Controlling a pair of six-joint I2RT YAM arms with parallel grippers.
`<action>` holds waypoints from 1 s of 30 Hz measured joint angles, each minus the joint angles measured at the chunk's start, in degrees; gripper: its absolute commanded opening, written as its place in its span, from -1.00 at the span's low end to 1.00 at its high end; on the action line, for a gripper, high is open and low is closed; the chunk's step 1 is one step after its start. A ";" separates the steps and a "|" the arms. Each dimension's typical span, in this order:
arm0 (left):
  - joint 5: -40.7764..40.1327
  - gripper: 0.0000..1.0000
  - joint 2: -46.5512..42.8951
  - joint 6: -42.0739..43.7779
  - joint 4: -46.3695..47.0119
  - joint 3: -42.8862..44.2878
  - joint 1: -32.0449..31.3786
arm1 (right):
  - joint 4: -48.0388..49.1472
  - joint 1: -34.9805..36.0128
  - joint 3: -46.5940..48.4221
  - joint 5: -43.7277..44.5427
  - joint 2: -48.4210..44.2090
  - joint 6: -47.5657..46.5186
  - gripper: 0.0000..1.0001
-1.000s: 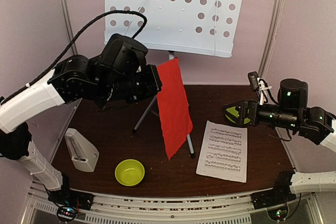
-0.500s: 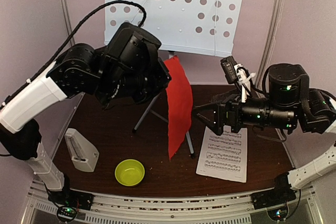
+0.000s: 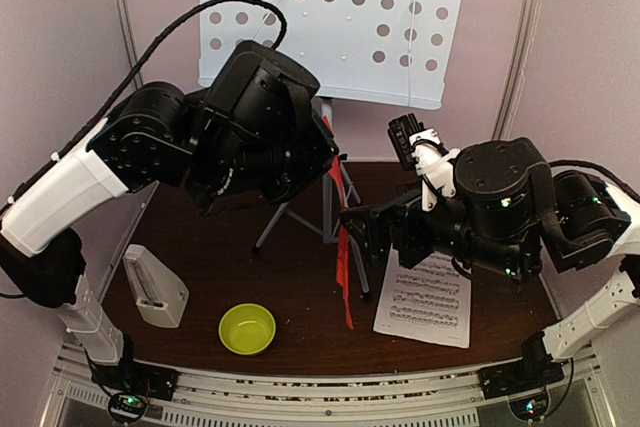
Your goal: Set up the instrument practice props
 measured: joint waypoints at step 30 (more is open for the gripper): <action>-4.22 -0.47 -0.44 8.72 12.85 -5.05 -1.25 | -1.09 0.13 -0.90 13.25 3.30 -5.03 -1.00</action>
